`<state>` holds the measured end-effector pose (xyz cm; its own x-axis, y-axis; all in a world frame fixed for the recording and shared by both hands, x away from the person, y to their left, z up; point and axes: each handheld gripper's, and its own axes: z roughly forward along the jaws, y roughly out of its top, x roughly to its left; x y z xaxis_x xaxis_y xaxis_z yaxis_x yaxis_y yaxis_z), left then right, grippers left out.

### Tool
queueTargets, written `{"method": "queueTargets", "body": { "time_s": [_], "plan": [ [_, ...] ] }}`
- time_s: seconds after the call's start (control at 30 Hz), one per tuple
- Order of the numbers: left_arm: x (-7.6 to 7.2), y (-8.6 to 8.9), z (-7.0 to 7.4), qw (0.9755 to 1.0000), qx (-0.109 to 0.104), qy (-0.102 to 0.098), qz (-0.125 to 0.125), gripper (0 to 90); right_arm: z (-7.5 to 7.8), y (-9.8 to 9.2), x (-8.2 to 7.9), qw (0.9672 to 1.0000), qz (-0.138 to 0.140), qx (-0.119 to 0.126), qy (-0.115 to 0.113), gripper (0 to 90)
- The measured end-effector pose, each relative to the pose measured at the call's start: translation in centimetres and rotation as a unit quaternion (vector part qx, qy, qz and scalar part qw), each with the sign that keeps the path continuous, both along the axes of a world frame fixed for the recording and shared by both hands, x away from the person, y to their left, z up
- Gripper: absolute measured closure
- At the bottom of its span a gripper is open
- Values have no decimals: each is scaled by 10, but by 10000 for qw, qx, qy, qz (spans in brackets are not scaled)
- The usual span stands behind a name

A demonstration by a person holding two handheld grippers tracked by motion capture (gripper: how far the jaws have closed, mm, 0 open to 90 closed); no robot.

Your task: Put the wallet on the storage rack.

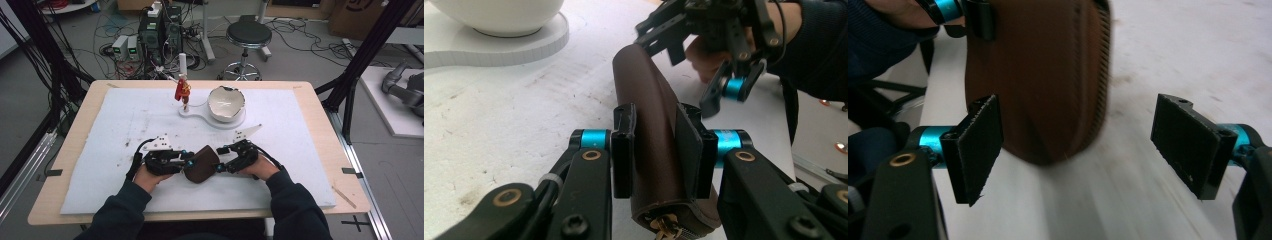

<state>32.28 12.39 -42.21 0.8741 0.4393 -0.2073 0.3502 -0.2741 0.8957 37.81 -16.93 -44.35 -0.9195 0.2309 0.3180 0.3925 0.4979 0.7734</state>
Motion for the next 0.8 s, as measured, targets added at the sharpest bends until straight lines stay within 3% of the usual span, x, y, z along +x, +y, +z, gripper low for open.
{"method": "queueTargets", "body": {
  "time_s": [0.1, 0.13, 0.2, 0.33, 0.37, 0.4, 0.43, 0.5, 0.53, 0.57, 0.6, 0.63, 0.67, 0.8],
  "plan": [
    [0, 0, 0, 10000, 3, 0, 5, 700, -3, 10, 2, 9998, 151, -115, 85, 292],
    [0, 0, -1, 10000, 39, 4, 7, 699, -7, 19, 5, 9986, 431, -175, 263, 367],
    [2, 3, -3, 9999, -31, 130, 52, 689, -5, 20, 7, 9982, 469, -204, 321, 412],
    [6, 10, -5, 9987, -193, 344, 322, 636, 0, 13, 9, 9973, 464, -48, 562, 534],
    [7, 14, -4, 9978, -298, 355, 482, 567, 3, 9, 10, 9969, 499, 109, 598, 588],
    [9, 23, -3, 9949, -502, 389, 782, 524, 5, 8, 10, 9970, 483, 119, 592, 600],
    [9, 23, -3, 9949, -502, 389, 782, 517, 6, 7, 9, 9970, 468, 129, 599, 608],
    [10, 37, -2, 9912, -568, 304, 1157, 503, 8, 6, 7, 9972, 494, 165, 542, 628],
    [12, 52, -1, 9869, -646, 275, 1454, 503, 10, 5, 6, 9974, 498, 172, 499, 638],
    [12, 52, -1, 9869, -646, 275, 1454, 487, 13, 4, 4, 9976, 480, 204, 455, 649],
    [13, 59, 0, 9847, -645, 247, 1603, 452, 15, 3, 3, 9981, 438, 236, 354, 659],
    [13, 68, 0, 9811, -684, 248, 1791, 452, 15, 3, 3, 9981, 438, 236, 354, 659],
    [14, 74, 0, 9781, -731, 277, 1927, 361, 22, 0, 1, 9993, 251, 266, 120, 663],
    [15, 94, 1, 9669, -763, 234, 2422, 277, 28, -8, 1, 9995, 30, 314, -17, 666]
  ]
}}
